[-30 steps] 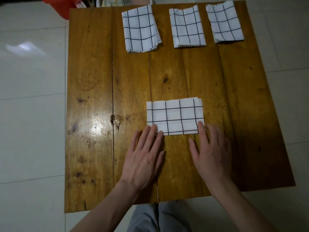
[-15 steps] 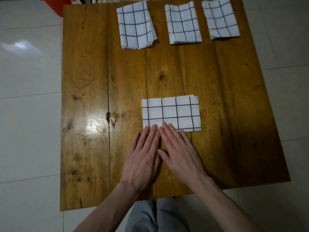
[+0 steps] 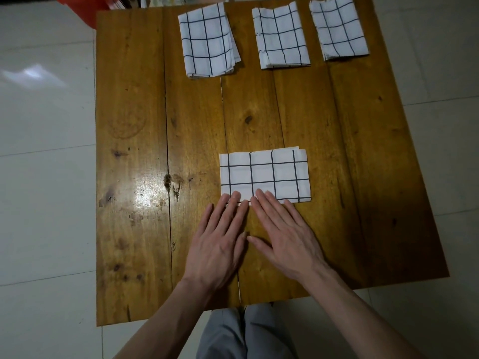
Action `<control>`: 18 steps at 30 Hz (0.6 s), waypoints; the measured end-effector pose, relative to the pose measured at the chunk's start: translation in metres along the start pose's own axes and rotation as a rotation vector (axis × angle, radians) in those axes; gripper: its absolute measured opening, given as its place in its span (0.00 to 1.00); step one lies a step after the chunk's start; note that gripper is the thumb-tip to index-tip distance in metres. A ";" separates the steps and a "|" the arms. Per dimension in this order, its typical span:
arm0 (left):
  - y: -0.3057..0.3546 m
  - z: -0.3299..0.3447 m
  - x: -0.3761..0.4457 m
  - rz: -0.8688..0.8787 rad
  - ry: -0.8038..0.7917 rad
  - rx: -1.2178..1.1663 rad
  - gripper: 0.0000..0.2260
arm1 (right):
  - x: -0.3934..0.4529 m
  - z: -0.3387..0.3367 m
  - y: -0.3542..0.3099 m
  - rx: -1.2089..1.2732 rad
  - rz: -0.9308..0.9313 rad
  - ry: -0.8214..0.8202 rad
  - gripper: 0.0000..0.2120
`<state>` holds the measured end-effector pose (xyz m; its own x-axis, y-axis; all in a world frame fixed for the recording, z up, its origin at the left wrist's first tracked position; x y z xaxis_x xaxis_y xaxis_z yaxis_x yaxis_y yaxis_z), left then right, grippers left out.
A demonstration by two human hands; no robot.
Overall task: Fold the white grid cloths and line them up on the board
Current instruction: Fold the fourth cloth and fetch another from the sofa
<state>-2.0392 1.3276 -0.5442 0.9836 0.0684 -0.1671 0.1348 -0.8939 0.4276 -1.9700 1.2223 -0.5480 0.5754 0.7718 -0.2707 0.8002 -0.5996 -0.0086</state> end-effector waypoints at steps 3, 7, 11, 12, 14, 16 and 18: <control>-0.001 0.000 -0.001 -0.011 0.003 -0.003 0.28 | -0.004 0.002 0.010 -0.013 0.018 -0.005 0.36; -0.001 0.002 -0.001 -0.029 -0.002 0.002 0.28 | -0.013 0.003 0.031 -0.003 0.069 0.002 0.36; -0.001 0.002 0.000 -0.045 -0.009 0.004 0.30 | -0.021 0.005 0.046 0.004 0.098 0.002 0.36; -0.002 0.002 0.000 -0.049 -0.011 0.004 0.30 | -0.022 0.005 0.048 0.007 0.107 0.008 0.36; -0.002 0.002 -0.001 -0.050 -0.014 0.002 0.31 | -0.026 0.006 0.056 0.011 0.145 0.012 0.36; -0.002 0.001 0.000 -0.046 -0.009 0.001 0.32 | -0.032 0.008 0.067 0.026 0.205 0.019 0.36; -0.002 0.000 0.000 -0.043 -0.008 0.002 0.32 | -0.035 0.008 0.074 0.044 0.241 0.033 0.36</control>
<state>-2.0393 1.3293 -0.5449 0.9759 0.1031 -0.1925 0.1766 -0.8909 0.4184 -1.9324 1.1496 -0.5465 0.7546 0.6114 -0.2384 0.6316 -0.7752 0.0107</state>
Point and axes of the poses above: each hand's wrist, its own x-axis towards the middle knuckle, its own z-axis out of the palm, y = z × x, the point moved 10 cm from there along x, towards the middle knuckle, and after that the axes turned 10 degrees about -x, right-handed, at the moved point
